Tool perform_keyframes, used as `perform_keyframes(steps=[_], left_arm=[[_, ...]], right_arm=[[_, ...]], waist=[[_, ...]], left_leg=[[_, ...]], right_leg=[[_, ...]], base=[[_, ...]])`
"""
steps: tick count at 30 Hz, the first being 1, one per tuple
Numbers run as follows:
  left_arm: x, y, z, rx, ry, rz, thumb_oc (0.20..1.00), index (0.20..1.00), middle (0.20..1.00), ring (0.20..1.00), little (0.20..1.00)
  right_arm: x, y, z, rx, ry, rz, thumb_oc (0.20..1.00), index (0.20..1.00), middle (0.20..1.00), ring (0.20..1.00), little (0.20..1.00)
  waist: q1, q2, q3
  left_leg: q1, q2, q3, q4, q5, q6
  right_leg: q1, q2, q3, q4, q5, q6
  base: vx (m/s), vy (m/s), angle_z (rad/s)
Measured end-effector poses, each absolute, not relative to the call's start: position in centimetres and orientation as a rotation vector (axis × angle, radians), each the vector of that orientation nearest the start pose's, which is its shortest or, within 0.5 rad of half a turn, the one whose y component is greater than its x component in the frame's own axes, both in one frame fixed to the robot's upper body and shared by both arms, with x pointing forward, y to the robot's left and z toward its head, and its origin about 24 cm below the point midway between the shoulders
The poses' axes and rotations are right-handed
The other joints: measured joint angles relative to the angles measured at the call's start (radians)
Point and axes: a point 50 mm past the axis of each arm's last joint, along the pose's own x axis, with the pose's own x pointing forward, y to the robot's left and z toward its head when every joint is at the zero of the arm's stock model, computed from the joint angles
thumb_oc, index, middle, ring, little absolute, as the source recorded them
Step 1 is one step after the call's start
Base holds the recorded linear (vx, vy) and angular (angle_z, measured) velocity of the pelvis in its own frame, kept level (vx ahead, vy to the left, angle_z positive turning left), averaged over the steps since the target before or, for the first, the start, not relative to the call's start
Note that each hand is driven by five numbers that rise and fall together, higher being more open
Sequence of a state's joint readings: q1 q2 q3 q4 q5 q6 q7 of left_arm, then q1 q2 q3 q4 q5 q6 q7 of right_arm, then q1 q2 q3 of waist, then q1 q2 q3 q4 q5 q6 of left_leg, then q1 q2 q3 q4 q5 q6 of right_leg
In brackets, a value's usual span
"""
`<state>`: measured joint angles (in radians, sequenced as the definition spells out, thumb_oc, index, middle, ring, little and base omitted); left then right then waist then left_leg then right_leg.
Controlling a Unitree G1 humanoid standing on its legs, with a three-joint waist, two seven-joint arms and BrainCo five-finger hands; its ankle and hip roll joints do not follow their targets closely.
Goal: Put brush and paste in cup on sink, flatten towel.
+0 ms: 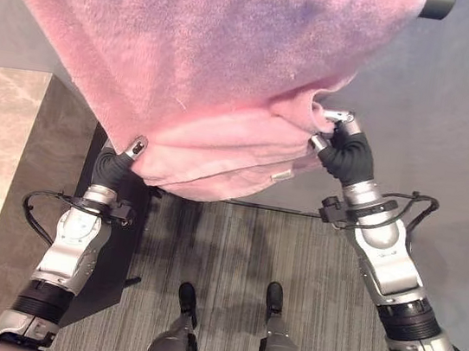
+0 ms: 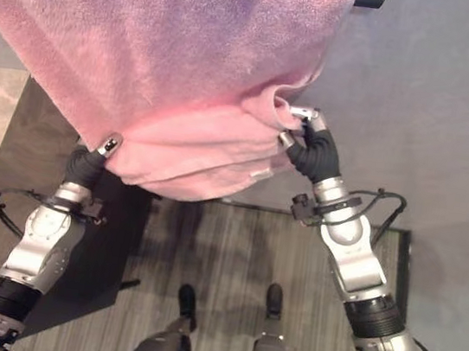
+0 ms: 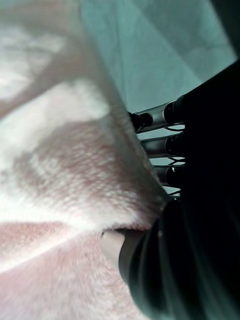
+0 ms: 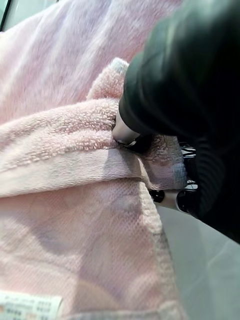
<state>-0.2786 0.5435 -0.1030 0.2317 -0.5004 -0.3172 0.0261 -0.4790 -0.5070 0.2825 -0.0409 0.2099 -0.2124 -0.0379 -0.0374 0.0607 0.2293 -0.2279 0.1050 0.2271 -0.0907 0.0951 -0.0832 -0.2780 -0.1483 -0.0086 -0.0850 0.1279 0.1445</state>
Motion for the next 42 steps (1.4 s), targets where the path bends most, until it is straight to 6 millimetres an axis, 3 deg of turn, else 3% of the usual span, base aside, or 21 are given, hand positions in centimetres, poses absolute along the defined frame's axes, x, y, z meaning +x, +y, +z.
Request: perform_keyframes(steps=[6,7,11,13,14,21,22,23,24,30,36,39,40,42], left_arm=[[30.1,23.4,11.0,0.051,-0.301,-0.019,0.2,0.2,0.2,0.2,0.2],[30.1,23.4,10.7,0.052,-0.29,-0.02,0.2,0.2,0.2,0.2,0.2],[30.3,23.1,9.6,0.041,-0.245,-0.014,0.2,0.2,0.2,0.2,0.2],[30.5,23.0,9.0,0.028,-0.226,0.005,0.2,0.2,0.2,0.2,0.2],[30.7,23.2,8.7,0.032,-0.212,0.017,0.2,0.2,0.2,0.2,0.2],[31.0,23.6,7.8,0.077,-0.159,0.052,0.2,0.2,0.2,0.2,0.2],[31.0,23.6,7.7,0.08,-0.15,0.056,0.47,0.47,0.47,0.47,0.47],[31.0,23.7,7.5,0.101,-0.142,0.057,0.84,0.84,0.84,0.84,0.84],[31.0,23.7,6.8,0.125,-0.109,0.061,1.0,1.0,1.0,1.0,1.0],[29.9,23.9,1.9,0.237,0.13,0.076,1.0,1.0,1.0,1.0,1.0],[27.8,22.3,-3.9,0.283,0.384,0.07,1.0,1.0,1.0,1.0,1.0],[25.5,21.1,-6.4,0.277,0.469,0.068,1.0,1.0,1.0,1.0,1.0],[24.0,21.0,-7.4,0.25,0.495,0.079,1.0,1.0,1.0,1.0,1.0],[22.4,21.3,-8.3,0.235,0.535,0.097,1.0,1.0,1.0,1.0,1.0]], right_arm=[[30.5,-13.5,18.3,-0.326,-0.592,0.341,0.2,0.2,0.2,0.2,0.2],[30.6,-13.6,18.1,-0.332,-0.58,0.336,0.373,0.373,0.373,0.373,0.373],[31.0,-13.6,17.0,-0.35,-0.53,0.335,0.598,0.598,0.598,0.598,0.598],[31.3,-13.6,16.4,-0.36,-0.503,0.336,0.944,0.944,0.944,0.944,0.944],[31.4,-13.5,15.7,-0.368,-0.476,0.341,1.0,1.0,1.0,1.0,1.0],[31.6,-13.3,14.4,-0.414,-0.427,0.336,1.0,1.0,1.0,1.0,1.0],[31.8,-13.3,14.1,-0.412,-0.413,0.33,1.0,1.0,1.0,1.0,1.0],[31.9,-13.3,13.7,-0.412,-0.395,0.327,1.0,1.0,1.0,1.0,1.0],[32.1,-13.5,13.1,-0.421,-0.369,0.322,1.0,1.0,1.0,1.0,1.0],[32.4,-13.7,11.2,-0.446,-0.279,0.316,1.0,1.0,1.0,1.0,1.0],[32.7,-15.5,6.1,-0.52,-0.049,0.274,1.0,1.0,1.0,1.0,1.0],[30.9,-17.9,2.1,-0.527,0.115,0.225,1.0,1.0,1.0,1.0,1.0],[28.8,-19.4,-0.1,-0.488,0.189,0.18,1.0,1.0,1.0,1.0,1.0],[26.9,-20.9,-2.1,-0.479,0.278,0.142,1.0,1.0,1.0,1.0,1.0]], waist=[[0.0,0.015,-0.009],[0.0,0.021,-0.013],[-0.003,0.031,-0.022],[-0.003,0.033,-0.031],[-0.004,0.034,-0.042],[-0.009,0.037,-0.072],[-0.01,0.037,-0.073],[-0.01,0.037,-0.077],[-0.01,0.037,-0.082],[-0.029,0.029,-0.094],[-0.038,0.018,-0.101],[-0.039,0.005,-0.116],[-0.043,-0.005,-0.127],[-0.048,-0.013,-0.139]], left_leg=[[0.003,-0.002,-0.001,0.0,0.001,0.002],[0.005,-0.002,-0.002,0.0,0.002,0.002],[0.018,0.0,-0.003,0.0,0.002,0.002],[0.019,0.002,-0.003,0.0,0.003,0.0],[0.019,0.003,-0.003,0.0,0.003,0.0],[0.031,0.006,0.001,0.0,0.003,0.0],[0.035,0.006,0.001,0.0,0.003,0.0],[0.036,0.006,0.001,0.0,0.003,0.0],[0.036,0.007,0.001,0.0,0.003,0.0],[0.044,0.007,0.004,0.0,0.004,0.0],[0.106,0.014,0.004,-0.001,0.0,-0.003],[0.14,0.018,0.005,-0.001,-0.008,-0.005],[0.145,0.02,0.002,-0.001,-0.01,-0.005],[0.15,0.022,0.004,-0.001,-0.013,-0.005]], right_leg=[[0.004,-0.003,-0.001,0.0,0.001,0.002],[0.005,-0.002,-0.001,0.0,0.002,0.002],[0.02,0.0,-0.002,0.0,0.002,0.002],[0.02,0.002,-0.002,0.0,0.003,0.001],[0.02,0.004,-0.002,0.0,0.003,0.0],[0.028,0.006,0.001,0.0,0.004,0.0],[0.033,0.007,0.001,0.0,0.004,0.0],[0.033,0.007,0.001,0.0,0.004,0.0],[0.033,0.007,0.002,0.0,0.004,0.0],[0.039,0.007,0.005,0.0,0.005,-0.001],[0.101,0.014,0.004,-0.001,-0.003,-0.002],[0.133,0.015,0.005,-0.001,-0.013,-0.004],[0.139,0.014,0.004,-0.001,-0.018,-0.006],[0.142,0.015,0.004,-0.007,-0.02,-0.008]], base=[[0.0,0.0,0.0],[0.0,0.0,0.0],[0.0,0.0,0.0],[0.0,0.0,0.0],[0.0,0.0,0.0],[0.0,0.0,0.0],[0.0,0.0,0.0],[0.0,0.0,0.0],[0.0,0.0,0.0],[0.01,-0.012,0.0],[0.03,-0.02,-0.01],[0.02,-0.02,0.0],[0.03,-0.025,0.02],[0.02,-0.007,-0.02]])
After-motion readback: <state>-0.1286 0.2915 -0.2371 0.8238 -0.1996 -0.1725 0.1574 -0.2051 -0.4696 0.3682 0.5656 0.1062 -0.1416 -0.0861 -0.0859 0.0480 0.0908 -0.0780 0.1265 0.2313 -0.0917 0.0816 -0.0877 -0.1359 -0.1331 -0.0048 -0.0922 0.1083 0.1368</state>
